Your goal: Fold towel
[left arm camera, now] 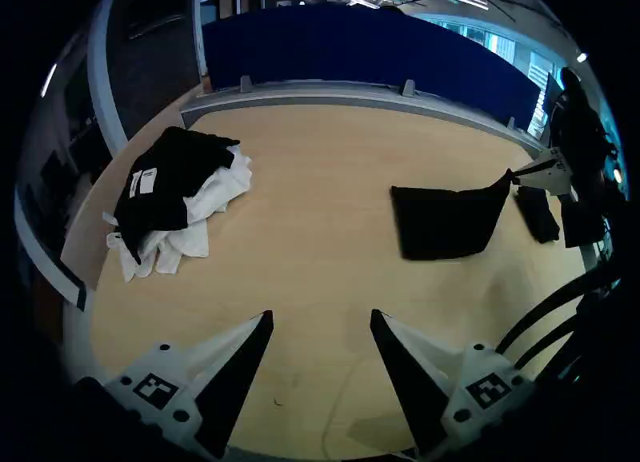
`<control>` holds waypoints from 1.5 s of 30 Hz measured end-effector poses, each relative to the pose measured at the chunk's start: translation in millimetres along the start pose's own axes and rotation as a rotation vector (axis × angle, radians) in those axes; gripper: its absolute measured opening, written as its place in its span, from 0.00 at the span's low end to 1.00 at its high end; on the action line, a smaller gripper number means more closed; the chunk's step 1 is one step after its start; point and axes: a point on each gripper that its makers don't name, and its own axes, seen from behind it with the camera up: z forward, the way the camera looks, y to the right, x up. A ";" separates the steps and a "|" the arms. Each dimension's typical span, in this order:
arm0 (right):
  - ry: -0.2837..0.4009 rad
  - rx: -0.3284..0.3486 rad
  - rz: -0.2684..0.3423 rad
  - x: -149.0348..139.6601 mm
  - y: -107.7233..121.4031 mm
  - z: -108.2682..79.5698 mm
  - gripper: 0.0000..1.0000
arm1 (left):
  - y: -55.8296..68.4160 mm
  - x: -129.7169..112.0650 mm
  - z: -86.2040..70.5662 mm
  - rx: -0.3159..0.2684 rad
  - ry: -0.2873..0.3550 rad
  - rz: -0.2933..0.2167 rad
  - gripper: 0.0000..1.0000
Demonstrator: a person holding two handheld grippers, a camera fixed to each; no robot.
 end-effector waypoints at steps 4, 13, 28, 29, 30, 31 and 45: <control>0.005 0.026 -0.022 13.8 -14.1 12.8 0.05 | -3.3 -0.1 -4.2 0.005 0.001 -0.003 0.90; 0.005 0.125 -0.067 41.1 -70.5 64.2 0.05 | -9.8 -3.3 -11.2 0.022 0.015 -0.016 0.90; -0.115 0.244 -0.030 3.3 -138.9 136.9 0.05 | -15.5 -11.2 -10.5 0.025 0.013 -0.052 0.90; -0.117 0.245 -0.027 2.4 -139.2 137.0 0.05 | -15.7 -10.9 -10.0 0.025 0.013 -0.050 0.90; -0.118 0.246 -0.023 2.4 -139.1 136.8 0.05 | -15.8 -10.7 -9.6 0.025 0.013 -0.049 0.90; -0.118 0.246 -0.018 2.6 -139.0 136.4 0.05 | -16.0 -10.4 -9.2 0.025 0.013 -0.049 0.90; -0.110 0.257 -0.013 4.1 -141.2 131.3 0.25 | -15.4 -9.7 -8.0 0.019 0.011 -0.043 0.90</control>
